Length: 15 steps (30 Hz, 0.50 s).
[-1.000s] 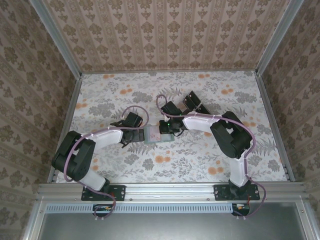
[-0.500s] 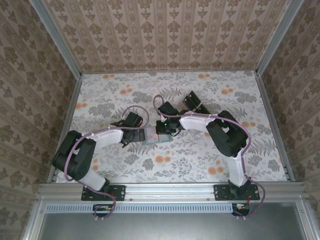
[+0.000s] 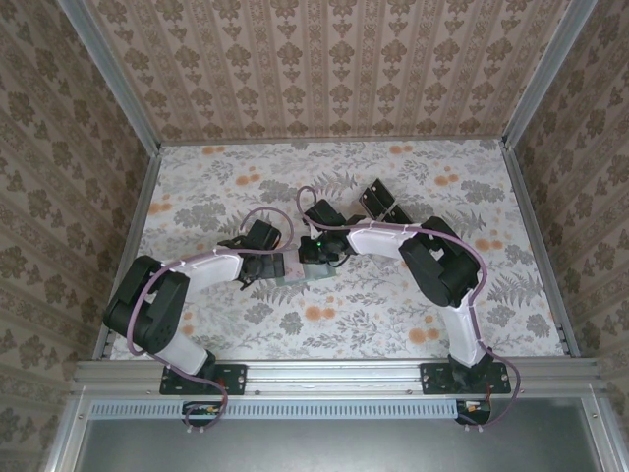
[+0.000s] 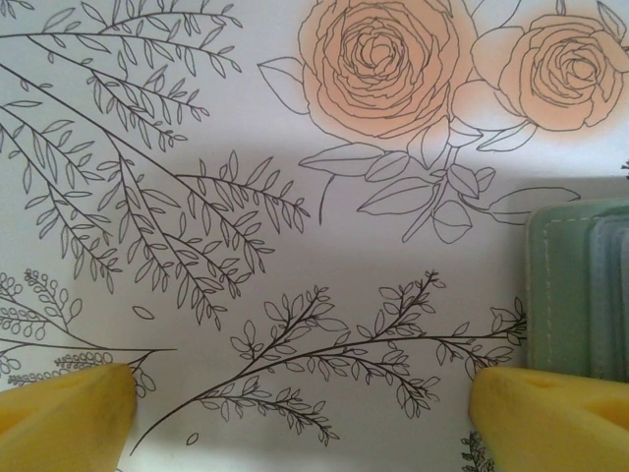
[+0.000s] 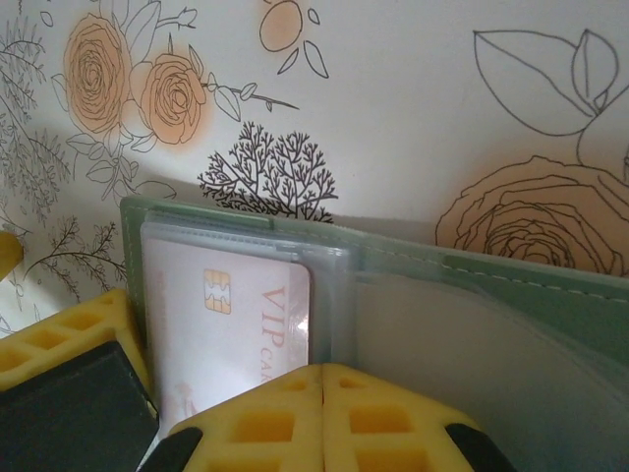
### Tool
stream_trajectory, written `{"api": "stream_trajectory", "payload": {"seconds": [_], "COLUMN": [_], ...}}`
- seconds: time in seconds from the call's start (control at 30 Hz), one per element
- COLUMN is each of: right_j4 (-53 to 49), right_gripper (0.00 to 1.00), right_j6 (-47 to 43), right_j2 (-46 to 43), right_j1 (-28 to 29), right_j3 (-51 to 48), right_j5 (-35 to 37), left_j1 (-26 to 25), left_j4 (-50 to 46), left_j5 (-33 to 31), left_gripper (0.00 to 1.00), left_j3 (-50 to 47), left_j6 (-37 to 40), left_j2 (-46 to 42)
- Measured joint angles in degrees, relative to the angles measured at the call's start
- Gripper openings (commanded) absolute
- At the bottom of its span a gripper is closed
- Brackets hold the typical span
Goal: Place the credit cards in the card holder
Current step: Insert the credit card into the card slot.
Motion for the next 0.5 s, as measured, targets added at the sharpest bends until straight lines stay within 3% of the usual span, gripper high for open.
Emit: {"api": "stream_trajectory", "payload": {"seconds": [0.23, 0.4, 0.5], "right_j4": [0.0, -0.2, -0.2], "right_gripper": [0.10, 0.30, 0.33], "right_j6": [0.6, 0.5, 0.5], "right_j2": [0.0, -1.4, -4.7], "right_j1": [0.0, 0.0, 0.7], "right_j3": [0.1, 0.0, -0.4], "right_j5": [0.0, -0.4, -0.9], "left_j1": [0.0, 0.6, 1.3], "left_j4": [-0.2, -0.8, -1.1], "left_j5": [0.0, 0.4, 0.8], "left_gripper": [1.00, 1.00, 1.00], "left_j3": [0.0, -0.1, -0.2], "left_j6": [0.0, 0.3, 0.3], "left_j2": [-0.3, -1.7, -5.6]}}
